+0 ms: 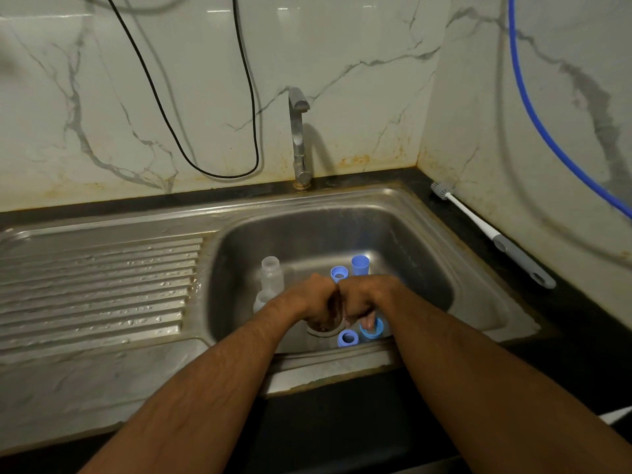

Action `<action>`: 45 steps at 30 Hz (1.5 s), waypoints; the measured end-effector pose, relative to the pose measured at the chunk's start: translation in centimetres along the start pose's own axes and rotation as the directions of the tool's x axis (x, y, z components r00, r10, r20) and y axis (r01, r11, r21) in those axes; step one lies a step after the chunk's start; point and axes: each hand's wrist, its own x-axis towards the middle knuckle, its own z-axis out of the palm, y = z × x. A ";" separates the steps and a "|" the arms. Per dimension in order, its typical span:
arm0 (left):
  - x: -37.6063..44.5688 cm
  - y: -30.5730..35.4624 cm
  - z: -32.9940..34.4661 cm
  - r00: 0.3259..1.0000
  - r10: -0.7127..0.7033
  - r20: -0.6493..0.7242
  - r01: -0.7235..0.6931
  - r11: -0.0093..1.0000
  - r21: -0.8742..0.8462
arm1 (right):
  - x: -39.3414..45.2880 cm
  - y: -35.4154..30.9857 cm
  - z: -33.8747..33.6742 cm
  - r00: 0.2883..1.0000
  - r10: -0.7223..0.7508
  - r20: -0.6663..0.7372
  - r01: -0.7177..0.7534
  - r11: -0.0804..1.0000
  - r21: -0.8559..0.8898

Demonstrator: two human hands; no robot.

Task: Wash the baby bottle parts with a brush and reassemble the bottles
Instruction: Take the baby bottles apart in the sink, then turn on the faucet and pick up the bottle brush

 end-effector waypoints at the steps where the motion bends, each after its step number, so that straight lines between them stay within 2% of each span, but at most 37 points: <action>1: 0.0 -0.1 -0.2 1.000 -0.003 -0.019 0.003 1.000 -0.014 | 0.0 0.0 -0.2 1.000 0.012 -0.024 -0.011 0.999 0.041; 6: -0.1 -1.2 -1.3 0.985 -0.049 -0.168 0.046 0.999 -0.023 | -0.6 0.0 -1.9 0.958 -0.014 -0.285 0.047 0.993 0.110; 9: -0.4 -2.2 -1.9 0.950 -0.141 -0.277 0.122 0.989 -0.086 | -1.0 -0.1 -2.8 0.892 -0.001 -0.452 0.056 0.992 0.109; 13: -1.0 -2.8 -3.0 0.861 -0.273 -0.428 0.223 0.961 -0.166 | -1.5 -0.5 -4.6 0.777 0.022 -0.629 0.088 0.986 0.143; 18: -1.3 -3.3 -4.3 0.760 -0.324 -0.564 0.241 0.946 -0.219 | -1.8 -1.5 -6.7 0.636 0.042 -0.770 0.155 0.971 0.181; 21: -1.1 -3.3 -5.2 0.735 -0.325 -0.594 0.245 0.946 -0.215 | -1.4 -2.1 -7.6 0.589 0.041 -0.807 0.199 0.960 0.195; 33: 5.0 -5.9 -9.8 0.605 -0.323 -0.728 0.146 0.943 -0.298 | 2.7 -1.8 -9.0 0.581 0.123 -0.805 0.226 0.925 0.305; 37: 6.9 -6.1 -11.7 0.524 -0.342 -0.781 0.091 0.933 -0.347 | 3.1 -1.5 -9.3 0.569 0.135 -0.812 0.223 0.924 0.309; 40: 8.1 -6.0 -13.3 0.478 -0.372 -0.796 0.029 0.912 -0.409 | 3.6 -1.2 -9.4 0.585 0.142 -0.799 0.223 0.919 0.326; 45: 9.9 -6.4 -14.9 0.460 -0.363 -0.811 -0.028 0.906 -0.421 | 3.9 -1.2 -9.6 0.609 0.151 -0.779 0.219 0.911 0.349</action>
